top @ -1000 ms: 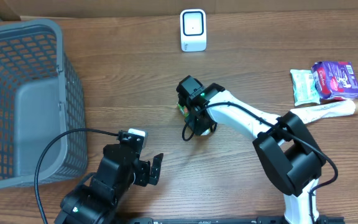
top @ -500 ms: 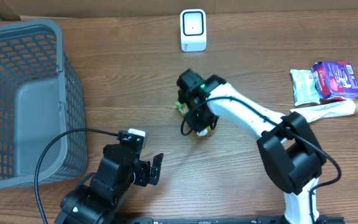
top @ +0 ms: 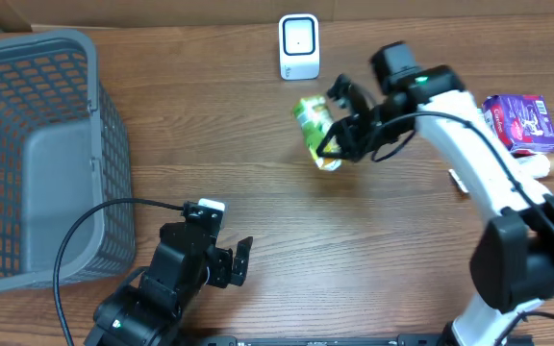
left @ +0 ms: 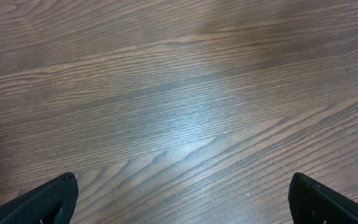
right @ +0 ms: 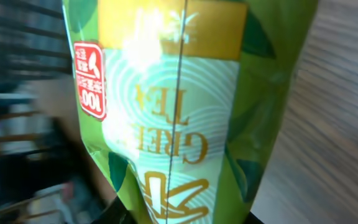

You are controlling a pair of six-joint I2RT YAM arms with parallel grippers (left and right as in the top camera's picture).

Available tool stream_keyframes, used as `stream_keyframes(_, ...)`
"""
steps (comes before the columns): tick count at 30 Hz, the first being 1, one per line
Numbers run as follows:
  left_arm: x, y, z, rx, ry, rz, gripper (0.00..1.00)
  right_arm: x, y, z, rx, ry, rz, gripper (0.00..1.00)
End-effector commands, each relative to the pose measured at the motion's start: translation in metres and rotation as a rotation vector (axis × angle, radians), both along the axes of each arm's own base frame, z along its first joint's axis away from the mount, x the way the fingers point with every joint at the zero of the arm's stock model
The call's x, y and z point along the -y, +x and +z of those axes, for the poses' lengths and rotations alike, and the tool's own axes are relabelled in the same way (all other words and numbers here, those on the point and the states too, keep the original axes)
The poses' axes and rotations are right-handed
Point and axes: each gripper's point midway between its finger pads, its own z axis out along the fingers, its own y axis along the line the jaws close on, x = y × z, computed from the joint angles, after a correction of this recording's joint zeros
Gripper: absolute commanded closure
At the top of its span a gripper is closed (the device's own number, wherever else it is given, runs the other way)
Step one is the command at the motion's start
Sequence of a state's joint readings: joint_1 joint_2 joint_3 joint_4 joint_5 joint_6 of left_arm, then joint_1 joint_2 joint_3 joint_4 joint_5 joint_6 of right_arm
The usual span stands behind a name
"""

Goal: Scan the item barcode
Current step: 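Lift the juice box with the right gripper toward the white scanner, then hold the juice box's label in front of the white scanner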

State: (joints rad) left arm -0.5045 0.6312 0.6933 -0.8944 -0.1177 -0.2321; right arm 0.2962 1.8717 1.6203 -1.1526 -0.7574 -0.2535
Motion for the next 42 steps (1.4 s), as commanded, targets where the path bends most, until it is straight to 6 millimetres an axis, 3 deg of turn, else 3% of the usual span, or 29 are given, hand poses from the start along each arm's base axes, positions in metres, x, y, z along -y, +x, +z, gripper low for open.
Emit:
stream_keyframes(1,0.0,0.0,-0.001,0.004,0.02,-0.011,0.0,-0.014,-0.011,0.077,0.081,0.305,0.085,0.8)
stream_keyframes(14,0.0,0.0,-0.001,0.004,0.02,-0.011,0.0,-0.004,-0.037,0.173,0.115,0.646,0.137,0.81)
stream_keyframes(20,0.0,0.0,-0.001,0.004,0.02,-0.011,0.0,-0.006,-0.037,0.195,0.017,0.725,0.128,0.8)
stream_keyframes(31,0.0,0.0,-0.001,0.004,0.02,-0.011,0.01,-0.01,0.005,0.187,0.051,0.602,-0.04,0.81)
stream_keyframes(37,0.0,0.0,-0.001,0.004,0.02,-0.011,0.0,0.002,0.056,0.17,0.197,0.416,-0.287,0.83)
stream_keyframes(42,0.0,0.0,-0.001,0.004,0.02,-0.011,0.0,0.028,0.102,0.148,0.445,0.061,-0.565,0.85)
